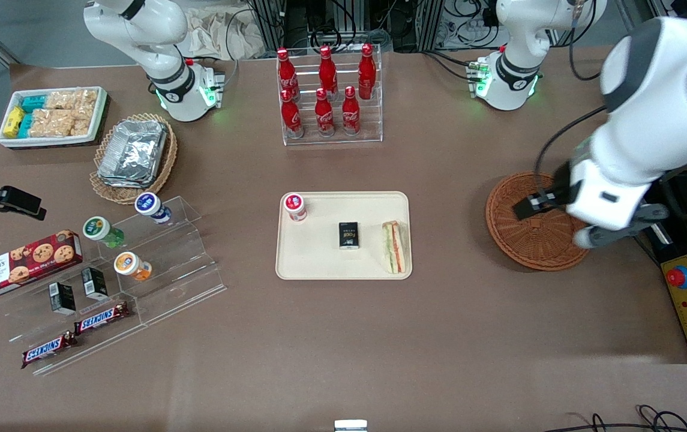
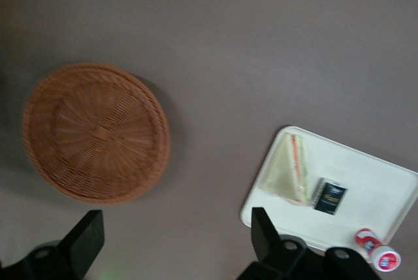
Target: Place sandwich from basket to tray
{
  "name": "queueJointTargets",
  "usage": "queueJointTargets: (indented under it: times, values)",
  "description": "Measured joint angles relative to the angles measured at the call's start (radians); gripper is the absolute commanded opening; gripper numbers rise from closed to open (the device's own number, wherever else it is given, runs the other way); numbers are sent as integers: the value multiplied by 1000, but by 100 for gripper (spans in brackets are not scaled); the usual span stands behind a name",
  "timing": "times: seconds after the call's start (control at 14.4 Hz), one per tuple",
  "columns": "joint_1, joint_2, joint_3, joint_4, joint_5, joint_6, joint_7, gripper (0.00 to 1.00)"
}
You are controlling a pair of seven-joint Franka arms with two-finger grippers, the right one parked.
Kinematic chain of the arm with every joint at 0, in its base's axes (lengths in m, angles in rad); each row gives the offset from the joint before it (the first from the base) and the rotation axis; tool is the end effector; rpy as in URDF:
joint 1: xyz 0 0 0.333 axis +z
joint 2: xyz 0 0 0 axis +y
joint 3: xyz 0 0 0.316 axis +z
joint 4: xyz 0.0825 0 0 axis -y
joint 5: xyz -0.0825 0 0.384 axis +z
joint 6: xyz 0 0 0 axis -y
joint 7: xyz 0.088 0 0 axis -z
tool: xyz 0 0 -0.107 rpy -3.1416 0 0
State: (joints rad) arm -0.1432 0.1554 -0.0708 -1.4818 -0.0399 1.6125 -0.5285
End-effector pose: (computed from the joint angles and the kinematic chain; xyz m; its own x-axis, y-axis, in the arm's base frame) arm 0.5903 -0.1292 0.5805 0.9493 0.3110 -0.0466 0.3126 -0.9494 0.0315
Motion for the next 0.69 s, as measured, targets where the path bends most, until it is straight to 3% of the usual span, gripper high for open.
queueJointTargets:
  times: [0.14, 0.35, 0.69]
  values:
    - [-3, -96, 82, -144, -4, 104, 184, 100]
    - [32, -193, 101, -323, -4, 195, 340, 100]
    - [32, -176, 100, -244, 12, -26, 542, 100]
